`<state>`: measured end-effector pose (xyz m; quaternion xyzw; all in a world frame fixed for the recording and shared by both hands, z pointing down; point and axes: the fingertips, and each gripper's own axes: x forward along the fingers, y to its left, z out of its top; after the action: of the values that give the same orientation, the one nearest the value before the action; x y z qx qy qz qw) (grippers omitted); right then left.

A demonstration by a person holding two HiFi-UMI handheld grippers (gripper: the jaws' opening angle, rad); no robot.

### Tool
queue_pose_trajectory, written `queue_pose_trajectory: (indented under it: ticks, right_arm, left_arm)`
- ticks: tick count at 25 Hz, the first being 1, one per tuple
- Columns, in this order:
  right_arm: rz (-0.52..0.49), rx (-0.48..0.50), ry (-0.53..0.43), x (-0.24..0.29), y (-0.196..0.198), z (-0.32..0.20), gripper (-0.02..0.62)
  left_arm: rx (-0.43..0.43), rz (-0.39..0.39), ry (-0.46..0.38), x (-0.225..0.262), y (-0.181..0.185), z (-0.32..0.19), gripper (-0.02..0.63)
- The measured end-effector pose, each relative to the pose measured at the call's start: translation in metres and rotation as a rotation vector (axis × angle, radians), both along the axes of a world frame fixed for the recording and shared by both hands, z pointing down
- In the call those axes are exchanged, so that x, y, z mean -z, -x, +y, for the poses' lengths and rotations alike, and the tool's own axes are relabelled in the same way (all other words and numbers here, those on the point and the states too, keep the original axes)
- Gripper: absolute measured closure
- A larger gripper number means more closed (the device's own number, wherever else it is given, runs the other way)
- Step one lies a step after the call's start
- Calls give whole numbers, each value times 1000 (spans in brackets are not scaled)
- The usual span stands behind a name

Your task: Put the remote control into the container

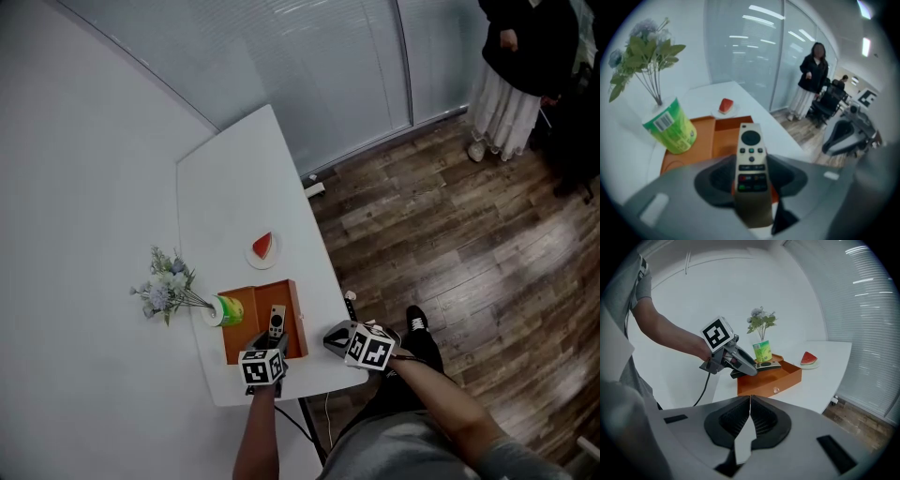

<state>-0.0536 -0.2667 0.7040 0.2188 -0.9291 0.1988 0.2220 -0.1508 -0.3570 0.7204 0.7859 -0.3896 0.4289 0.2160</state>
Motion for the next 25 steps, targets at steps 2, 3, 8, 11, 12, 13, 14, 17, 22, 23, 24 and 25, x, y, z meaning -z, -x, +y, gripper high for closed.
queue_pose_trajectory:
  ticks: [2,3,8,11,12,13,14,17,22,23,24,25]
  right_arm:
    - [-12,6,2,-1,4,-5,578]
    - [-18,8,1,-1,6,-8,578]
    - [-40,18,15,-5,14,-16,578]
    - [-44,22,27,-9,17,-16,578]
    - [-44,23,31,-10,17,-16,578]
    - [-42,23,36,-11,17,-16,578]
    - [-41,23,41,-12,18,-16,578]
    - [-38,20,47,-15,18,-16,578]
    - [-36,3,63,-20,15,-23,578]
    - [-38,1,64,-19,15,-24,578]
    - [-40,-1,65,-19,15,-24,578]
    - [-40,-2,66,-19,15,-24,578]
  left_arm:
    - [-3,-20,18,-6,0,-2,407]
    - [-4,-30,26,-9,0,-4,407]
    - [35,-82,79,-28,3,-14,407]
    - [71,-96,124,-42,3,-20,407]
    - [79,-101,139,-48,3,-21,407]
    - [86,-111,152,-54,4,-23,407]
    - [92,-125,163,-58,5,-24,407]
    - [94,-150,185,-67,4,-25,407]
    - [76,-172,224,-76,-4,-26,405]
    - [74,-182,233,-78,-3,-25,405]
    - [73,-190,241,-79,-3,-25,405]
    - [74,-195,251,-81,-3,-24,405]
